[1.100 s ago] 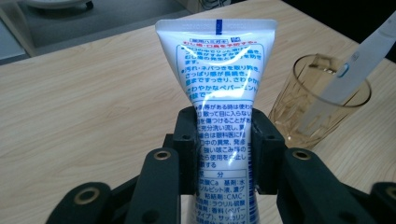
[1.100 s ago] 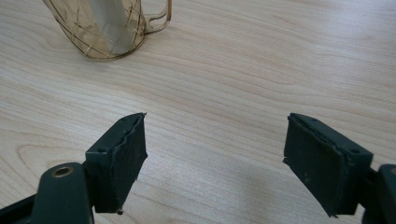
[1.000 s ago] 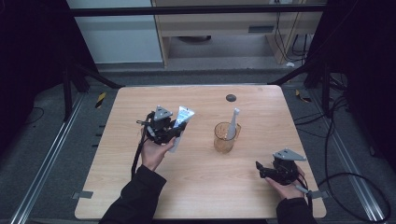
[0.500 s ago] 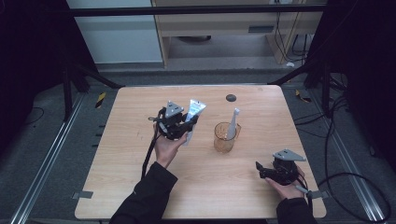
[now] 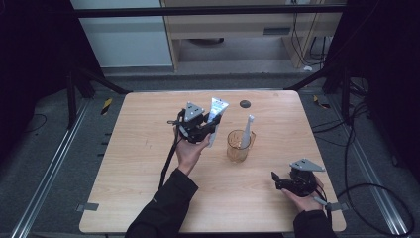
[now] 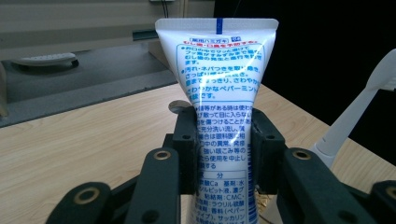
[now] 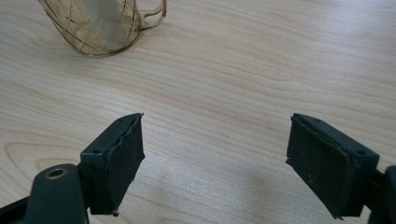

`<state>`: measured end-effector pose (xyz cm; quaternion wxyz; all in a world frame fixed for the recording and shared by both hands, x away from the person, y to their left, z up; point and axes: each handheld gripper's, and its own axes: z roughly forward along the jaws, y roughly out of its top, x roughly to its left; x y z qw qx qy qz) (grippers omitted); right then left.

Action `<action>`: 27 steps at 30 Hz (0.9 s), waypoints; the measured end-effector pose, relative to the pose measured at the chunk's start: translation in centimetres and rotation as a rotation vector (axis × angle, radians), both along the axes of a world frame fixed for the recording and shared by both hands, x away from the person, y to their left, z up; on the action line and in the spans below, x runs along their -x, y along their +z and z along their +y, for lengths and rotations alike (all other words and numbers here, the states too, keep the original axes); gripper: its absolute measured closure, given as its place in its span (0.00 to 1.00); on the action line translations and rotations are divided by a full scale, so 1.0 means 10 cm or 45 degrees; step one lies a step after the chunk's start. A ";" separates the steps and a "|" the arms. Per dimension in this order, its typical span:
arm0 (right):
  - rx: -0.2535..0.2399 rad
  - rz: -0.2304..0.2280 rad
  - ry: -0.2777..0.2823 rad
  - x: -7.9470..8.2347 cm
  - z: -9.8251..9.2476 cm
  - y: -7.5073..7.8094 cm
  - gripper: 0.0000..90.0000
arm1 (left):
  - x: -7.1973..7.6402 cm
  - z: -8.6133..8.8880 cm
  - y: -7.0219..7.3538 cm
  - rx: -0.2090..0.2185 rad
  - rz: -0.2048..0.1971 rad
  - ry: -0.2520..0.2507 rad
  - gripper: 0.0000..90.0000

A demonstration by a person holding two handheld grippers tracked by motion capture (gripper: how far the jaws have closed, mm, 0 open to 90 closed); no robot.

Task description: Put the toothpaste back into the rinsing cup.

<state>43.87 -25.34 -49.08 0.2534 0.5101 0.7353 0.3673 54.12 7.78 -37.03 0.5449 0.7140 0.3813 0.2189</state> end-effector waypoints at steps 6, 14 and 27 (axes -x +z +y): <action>0.005 -0.009 0.000 -0.01 0.00 -0.01 0.21 | -0.04 -0.10 0.02 0.034 -0.023 -0.013 0.75; 0.005 -0.014 0.001 -0.01 0.00 -0.01 0.20 | -0.06 -0.21 0.06 0.061 -0.049 -0.033 0.75; -0.001 -0.012 0.003 -0.01 0.00 -0.01 0.20 | -0.11 -0.41 0.06 0.083 -0.071 -0.065 0.75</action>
